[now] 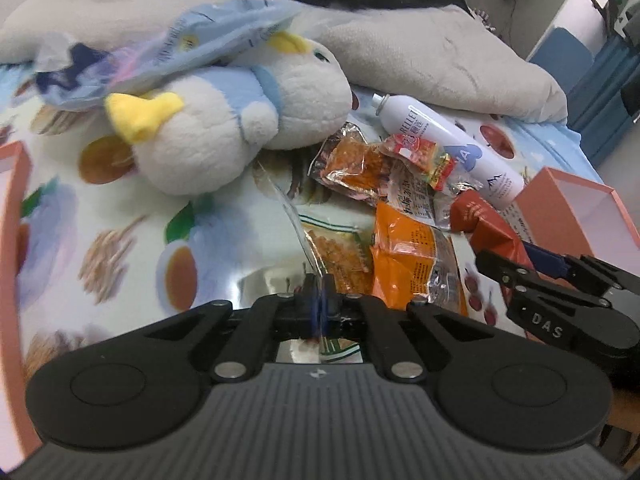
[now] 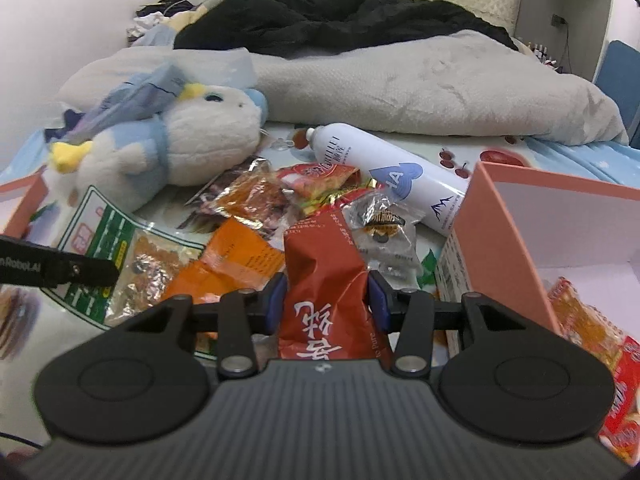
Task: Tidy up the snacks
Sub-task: 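Grasp a green-printed snack bag with the left tool while the right tool grasps a red packet, then lift the green bag with the left tool while the right tool lifts the red packet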
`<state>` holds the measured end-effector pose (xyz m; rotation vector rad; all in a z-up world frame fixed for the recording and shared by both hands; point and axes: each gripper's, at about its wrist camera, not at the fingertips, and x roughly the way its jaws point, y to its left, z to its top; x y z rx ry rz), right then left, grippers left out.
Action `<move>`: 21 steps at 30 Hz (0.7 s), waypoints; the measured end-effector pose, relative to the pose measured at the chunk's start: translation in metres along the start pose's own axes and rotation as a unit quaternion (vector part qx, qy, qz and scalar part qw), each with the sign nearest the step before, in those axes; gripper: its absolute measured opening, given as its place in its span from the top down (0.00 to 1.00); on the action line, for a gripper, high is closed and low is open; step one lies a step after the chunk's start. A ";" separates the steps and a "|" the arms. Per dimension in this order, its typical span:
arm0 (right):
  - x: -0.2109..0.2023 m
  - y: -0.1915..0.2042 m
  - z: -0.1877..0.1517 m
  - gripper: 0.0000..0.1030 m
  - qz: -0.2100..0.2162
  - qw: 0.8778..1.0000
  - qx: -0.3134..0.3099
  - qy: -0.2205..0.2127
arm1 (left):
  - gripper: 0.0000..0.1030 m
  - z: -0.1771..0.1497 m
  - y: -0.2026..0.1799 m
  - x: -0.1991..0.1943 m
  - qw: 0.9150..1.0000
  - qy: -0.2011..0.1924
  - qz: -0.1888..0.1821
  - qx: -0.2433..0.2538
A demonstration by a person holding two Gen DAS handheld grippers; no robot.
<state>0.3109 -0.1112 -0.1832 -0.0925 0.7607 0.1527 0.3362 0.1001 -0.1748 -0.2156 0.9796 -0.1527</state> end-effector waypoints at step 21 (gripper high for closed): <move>-0.121 0.017 -0.090 0.55 0.041 0.998 -0.026 0.048 | 0.98 -0.137 -0.001 -0.113 0.992 -0.003 -0.013 -0.127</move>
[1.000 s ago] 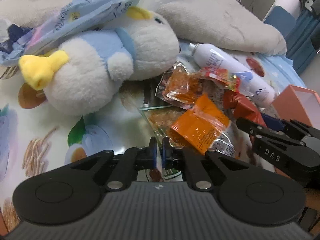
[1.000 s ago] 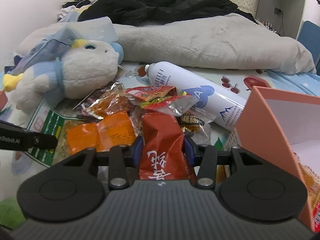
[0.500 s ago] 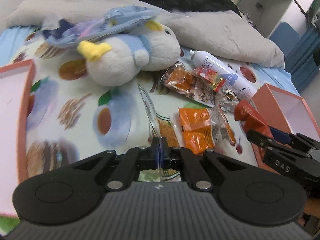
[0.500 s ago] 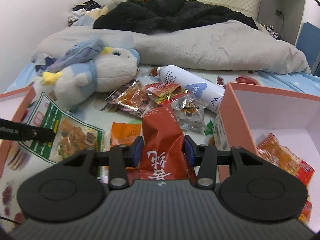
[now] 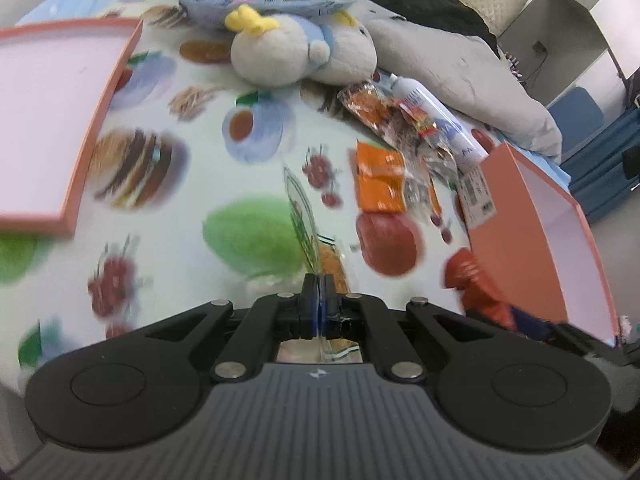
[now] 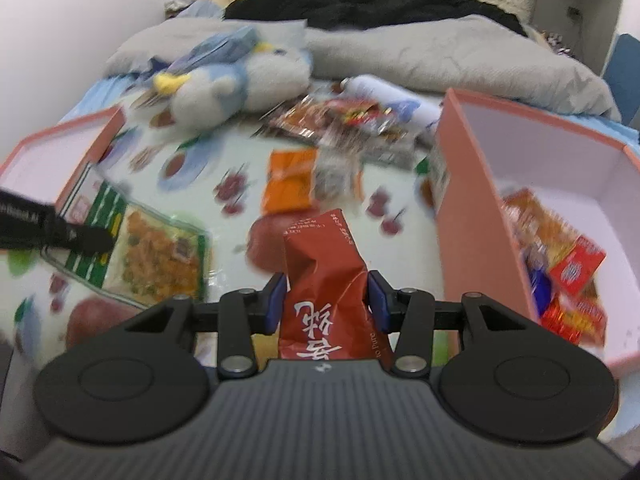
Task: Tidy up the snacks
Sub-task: 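Lift the green bag with the left tool while the right tool lifts the red packet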
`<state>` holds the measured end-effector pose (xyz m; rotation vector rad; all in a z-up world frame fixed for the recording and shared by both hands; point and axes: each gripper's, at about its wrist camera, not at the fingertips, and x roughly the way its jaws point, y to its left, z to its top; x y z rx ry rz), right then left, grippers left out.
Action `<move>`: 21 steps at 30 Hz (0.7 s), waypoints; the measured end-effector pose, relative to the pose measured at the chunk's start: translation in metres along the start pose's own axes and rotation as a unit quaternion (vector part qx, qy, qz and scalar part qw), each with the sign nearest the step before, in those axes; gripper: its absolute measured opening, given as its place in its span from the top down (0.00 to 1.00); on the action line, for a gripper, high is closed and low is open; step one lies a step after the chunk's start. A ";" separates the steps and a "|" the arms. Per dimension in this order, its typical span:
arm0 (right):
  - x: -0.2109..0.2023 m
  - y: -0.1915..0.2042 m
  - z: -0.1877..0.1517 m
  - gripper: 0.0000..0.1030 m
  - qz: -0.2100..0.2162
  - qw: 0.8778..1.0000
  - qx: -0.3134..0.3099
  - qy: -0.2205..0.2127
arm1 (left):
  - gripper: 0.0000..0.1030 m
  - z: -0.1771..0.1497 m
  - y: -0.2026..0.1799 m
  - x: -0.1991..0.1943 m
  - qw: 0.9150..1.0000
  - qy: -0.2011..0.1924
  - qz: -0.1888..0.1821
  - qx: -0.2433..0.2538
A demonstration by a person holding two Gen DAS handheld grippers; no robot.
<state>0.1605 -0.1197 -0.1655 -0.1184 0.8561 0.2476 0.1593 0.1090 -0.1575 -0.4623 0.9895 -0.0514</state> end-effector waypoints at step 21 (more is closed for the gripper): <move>0.016 0.043 -0.061 0.55 0.077 0.996 -0.029 0.029 | 0.97 -0.040 0.012 0.001 0.999 0.040 0.009 -0.031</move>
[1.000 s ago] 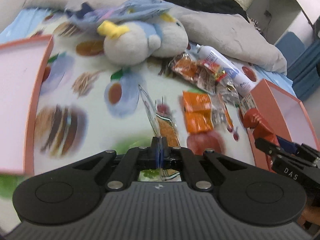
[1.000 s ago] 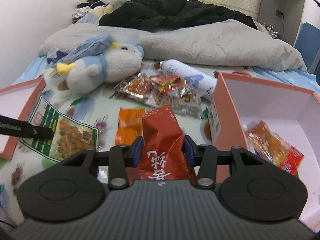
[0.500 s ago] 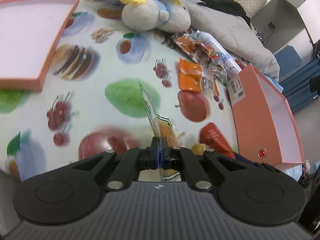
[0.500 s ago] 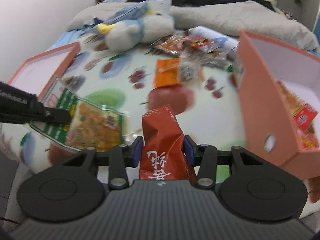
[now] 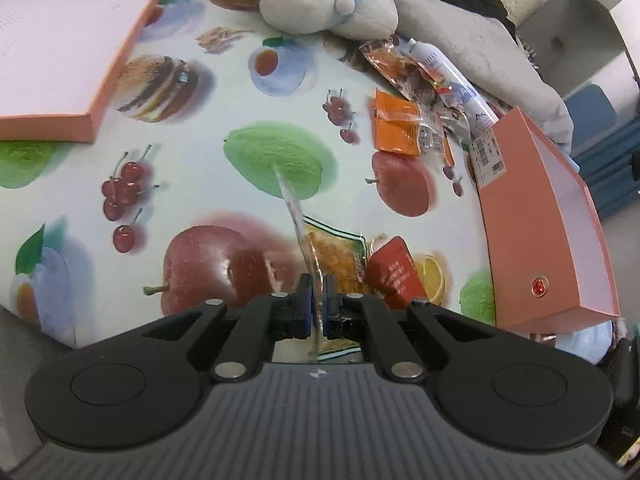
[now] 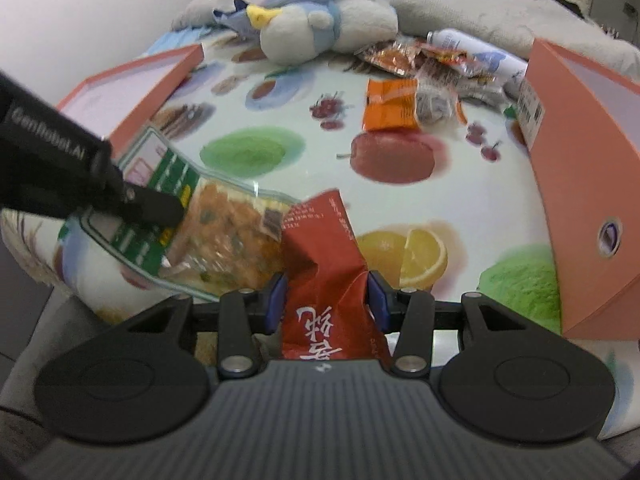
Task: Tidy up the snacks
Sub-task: 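Lift the green bag with the left tool while the right tool lifts the red packet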
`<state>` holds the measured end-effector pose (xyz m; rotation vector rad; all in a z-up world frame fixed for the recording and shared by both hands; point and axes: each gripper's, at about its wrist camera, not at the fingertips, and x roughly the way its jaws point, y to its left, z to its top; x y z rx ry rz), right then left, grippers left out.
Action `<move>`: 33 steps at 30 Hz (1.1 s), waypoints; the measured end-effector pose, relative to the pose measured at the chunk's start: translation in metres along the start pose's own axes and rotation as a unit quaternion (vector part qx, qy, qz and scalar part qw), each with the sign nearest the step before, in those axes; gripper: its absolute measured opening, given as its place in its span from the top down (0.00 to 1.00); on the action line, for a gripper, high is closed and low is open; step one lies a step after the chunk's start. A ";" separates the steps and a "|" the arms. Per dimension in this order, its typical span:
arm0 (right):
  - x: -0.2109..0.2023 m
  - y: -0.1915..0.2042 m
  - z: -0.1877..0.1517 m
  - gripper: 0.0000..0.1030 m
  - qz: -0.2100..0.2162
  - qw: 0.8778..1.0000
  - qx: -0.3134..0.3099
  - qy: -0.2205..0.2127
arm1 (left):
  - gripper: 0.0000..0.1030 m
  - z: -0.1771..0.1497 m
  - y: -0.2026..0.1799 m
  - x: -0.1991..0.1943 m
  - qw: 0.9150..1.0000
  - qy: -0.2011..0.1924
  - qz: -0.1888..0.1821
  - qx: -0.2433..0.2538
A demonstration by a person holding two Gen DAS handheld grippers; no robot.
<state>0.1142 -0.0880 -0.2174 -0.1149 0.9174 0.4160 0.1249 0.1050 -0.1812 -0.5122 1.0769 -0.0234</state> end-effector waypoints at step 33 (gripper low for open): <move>-0.001 -0.002 -0.006 0.55 -0.026 1.000 -0.002 0.013 | 0.41 -0.004 -0.025 0.058 0.990 0.008 0.056 0.132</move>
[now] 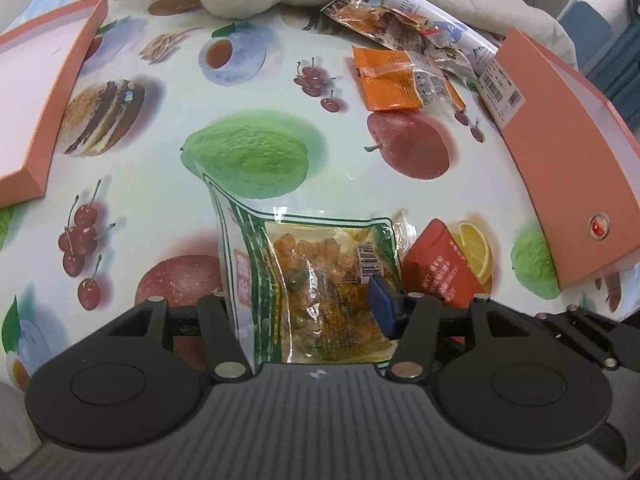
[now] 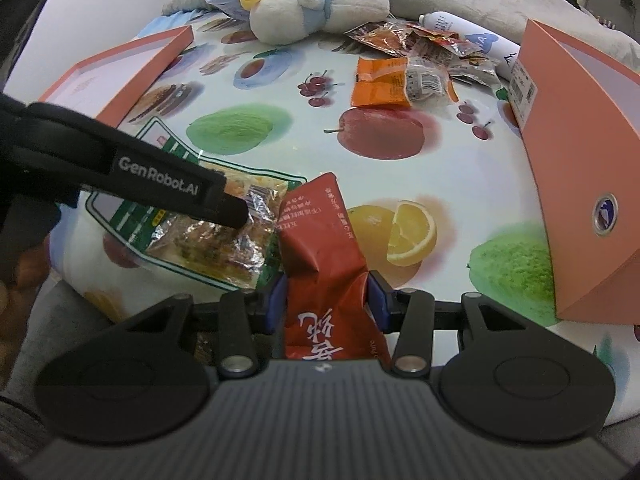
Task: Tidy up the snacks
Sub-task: 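Lift the green bag with the left tool while the right tool lifts the red packet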
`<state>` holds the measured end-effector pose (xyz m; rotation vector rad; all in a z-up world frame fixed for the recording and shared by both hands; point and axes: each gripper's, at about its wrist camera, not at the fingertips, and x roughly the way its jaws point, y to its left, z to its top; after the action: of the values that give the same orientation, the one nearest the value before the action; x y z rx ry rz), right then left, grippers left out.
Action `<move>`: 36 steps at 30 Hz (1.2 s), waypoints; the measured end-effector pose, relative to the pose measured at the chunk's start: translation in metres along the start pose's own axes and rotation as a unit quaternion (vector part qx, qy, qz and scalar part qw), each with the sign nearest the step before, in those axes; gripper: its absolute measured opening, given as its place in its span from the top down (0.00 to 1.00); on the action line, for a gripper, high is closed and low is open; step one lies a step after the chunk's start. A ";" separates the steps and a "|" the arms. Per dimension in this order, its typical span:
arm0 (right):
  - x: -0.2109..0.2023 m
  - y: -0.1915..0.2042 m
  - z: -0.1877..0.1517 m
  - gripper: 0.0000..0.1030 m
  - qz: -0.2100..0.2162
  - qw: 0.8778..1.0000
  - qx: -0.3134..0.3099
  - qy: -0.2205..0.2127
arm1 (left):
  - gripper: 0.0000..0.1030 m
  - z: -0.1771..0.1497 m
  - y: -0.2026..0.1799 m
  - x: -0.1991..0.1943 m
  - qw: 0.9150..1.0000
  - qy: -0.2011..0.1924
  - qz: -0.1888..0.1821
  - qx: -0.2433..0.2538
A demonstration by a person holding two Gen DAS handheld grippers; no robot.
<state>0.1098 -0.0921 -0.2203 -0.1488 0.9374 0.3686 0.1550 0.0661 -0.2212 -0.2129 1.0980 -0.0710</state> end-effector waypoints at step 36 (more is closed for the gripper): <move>-0.055 -0.055 0.019 0.55 -0.056 0.994 0.080 -0.050 | 0.93 0.015 -0.035 -0.054 0.997 -0.045 -0.062 0.000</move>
<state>0.1154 -0.1507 -0.1668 -0.0349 0.8529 0.1944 0.1454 0.0430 -0.1606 -0.2813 0.9944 -0.1705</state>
